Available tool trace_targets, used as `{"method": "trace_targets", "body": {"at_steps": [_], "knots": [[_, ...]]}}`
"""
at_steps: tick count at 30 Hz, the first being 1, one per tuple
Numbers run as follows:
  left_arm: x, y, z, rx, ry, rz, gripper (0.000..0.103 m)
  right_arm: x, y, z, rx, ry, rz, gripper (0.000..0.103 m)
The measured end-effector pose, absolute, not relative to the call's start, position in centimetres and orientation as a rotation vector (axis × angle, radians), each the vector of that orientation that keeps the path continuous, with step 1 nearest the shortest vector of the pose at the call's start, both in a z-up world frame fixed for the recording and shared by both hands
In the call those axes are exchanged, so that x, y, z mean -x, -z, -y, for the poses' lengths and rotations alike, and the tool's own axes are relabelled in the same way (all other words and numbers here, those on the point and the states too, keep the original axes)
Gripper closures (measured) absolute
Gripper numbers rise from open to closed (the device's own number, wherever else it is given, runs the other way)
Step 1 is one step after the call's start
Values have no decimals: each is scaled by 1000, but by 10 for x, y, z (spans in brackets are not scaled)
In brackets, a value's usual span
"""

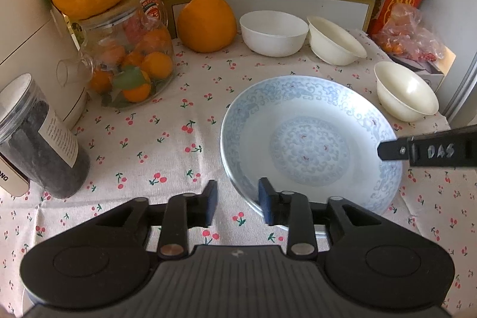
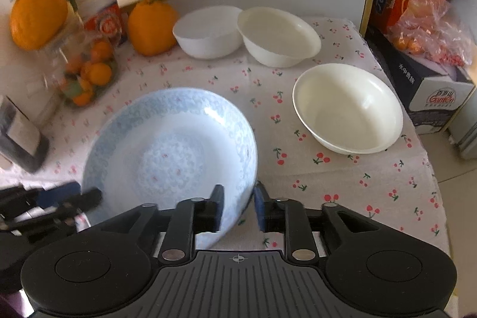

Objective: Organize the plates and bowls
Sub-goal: 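Move both tools back to the white rose-pattern plate rim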

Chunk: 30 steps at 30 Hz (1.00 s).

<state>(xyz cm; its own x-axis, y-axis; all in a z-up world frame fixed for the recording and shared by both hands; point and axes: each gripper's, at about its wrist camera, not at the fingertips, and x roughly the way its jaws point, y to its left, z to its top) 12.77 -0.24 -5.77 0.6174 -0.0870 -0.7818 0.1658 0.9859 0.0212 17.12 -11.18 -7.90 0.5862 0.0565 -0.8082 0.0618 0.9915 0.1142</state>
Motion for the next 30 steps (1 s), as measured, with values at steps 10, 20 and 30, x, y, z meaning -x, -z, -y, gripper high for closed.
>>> {"method": "trace_targets", "body": {"at_steps": [10, 20, 30], "knots": [[-113, 48, -15, -57, 155, -903, 33, -153, 63, 114, -185, -52, -911, 34], [-89, 34, -47, -18, 150, -913, 12, -125, 47, 98, -160, -108, -876, 20], [-67, 26, -87, -22, 124, -918, 7, -106, 43, 61, -124, -185, -825, 17]]}}
